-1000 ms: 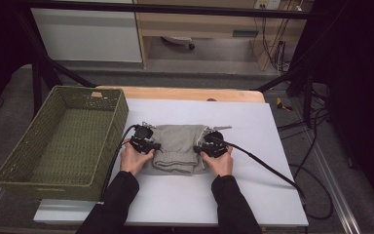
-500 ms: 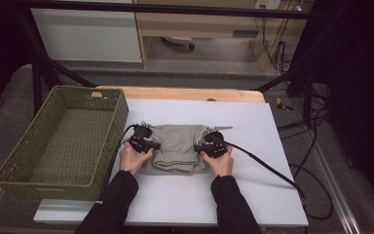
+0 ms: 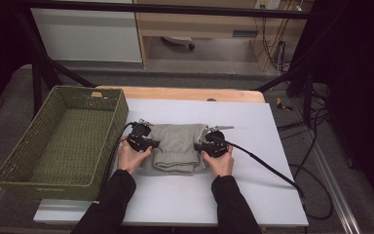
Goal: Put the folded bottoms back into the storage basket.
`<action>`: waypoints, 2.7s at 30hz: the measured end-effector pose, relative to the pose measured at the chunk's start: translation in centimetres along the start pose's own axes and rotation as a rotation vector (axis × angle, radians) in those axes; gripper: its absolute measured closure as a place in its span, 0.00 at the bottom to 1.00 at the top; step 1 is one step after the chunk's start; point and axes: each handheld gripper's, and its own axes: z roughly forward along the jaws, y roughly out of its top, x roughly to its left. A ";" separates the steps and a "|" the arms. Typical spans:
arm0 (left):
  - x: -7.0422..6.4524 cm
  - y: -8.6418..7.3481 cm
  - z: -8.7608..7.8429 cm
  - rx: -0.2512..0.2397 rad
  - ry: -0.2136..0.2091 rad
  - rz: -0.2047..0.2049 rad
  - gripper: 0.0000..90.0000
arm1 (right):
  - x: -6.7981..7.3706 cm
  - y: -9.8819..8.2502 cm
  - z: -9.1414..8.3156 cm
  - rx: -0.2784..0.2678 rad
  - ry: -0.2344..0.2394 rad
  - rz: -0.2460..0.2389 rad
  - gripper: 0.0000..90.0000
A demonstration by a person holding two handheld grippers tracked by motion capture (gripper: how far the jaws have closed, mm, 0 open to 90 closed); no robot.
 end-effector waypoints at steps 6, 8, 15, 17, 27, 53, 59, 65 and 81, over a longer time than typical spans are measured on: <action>-0.3 0.2 -0.5 -0.004 0.007 0.013 0.90 | 0.1 0.1 -0.3 -0.008 0.005 0.005 0.84; -0.4 0.3 -0.6 -0.003 0.006 0.019 0.90 | 0.1 0.1 -0.4 -0.011 0.004 0.004 0.84; -0.7 0.6 -1.2 -0.009 -0.002 0.029 0.90 | 0.3 0.1 -1.0 -0.020 0.003 -0.002 0.84; -0.8 0.6 -1.3 -0.013 -0.004 0.031 0.90 | 0.3 0.2 -1.2 -0.022 0.005 -0.003 0.84; -1.3 0.9 -2.2 -0.024 -0.006 0.046 0.90 | 0.4 0.4 -2.1 -0.042 0.012 -0.006 0.84; -2.1 0.9 -4.5 -0.044 -0.030 0.075 0.90 | 1.3 0.3 -4.3 -0.085 0.044 -0.025 0.84; -2.1 0.8 -4.9 -0.042 -0.031 0.079 0.90 | 1.4 0.2 -4.5 -0.093 0.055 -0.026 0.84; -2.2 0.7 -5.4 -0.045 -0.035 0.084 0.90 | 1.7 0.2 -4.9 -0.105 0.063 -0.029 0.84; -2.3 0.6 -7.2 -0.061 -0.035 0.102 0.90 | 3.0 0.5 -6.0 -0.135 0.072 -0.060 0.84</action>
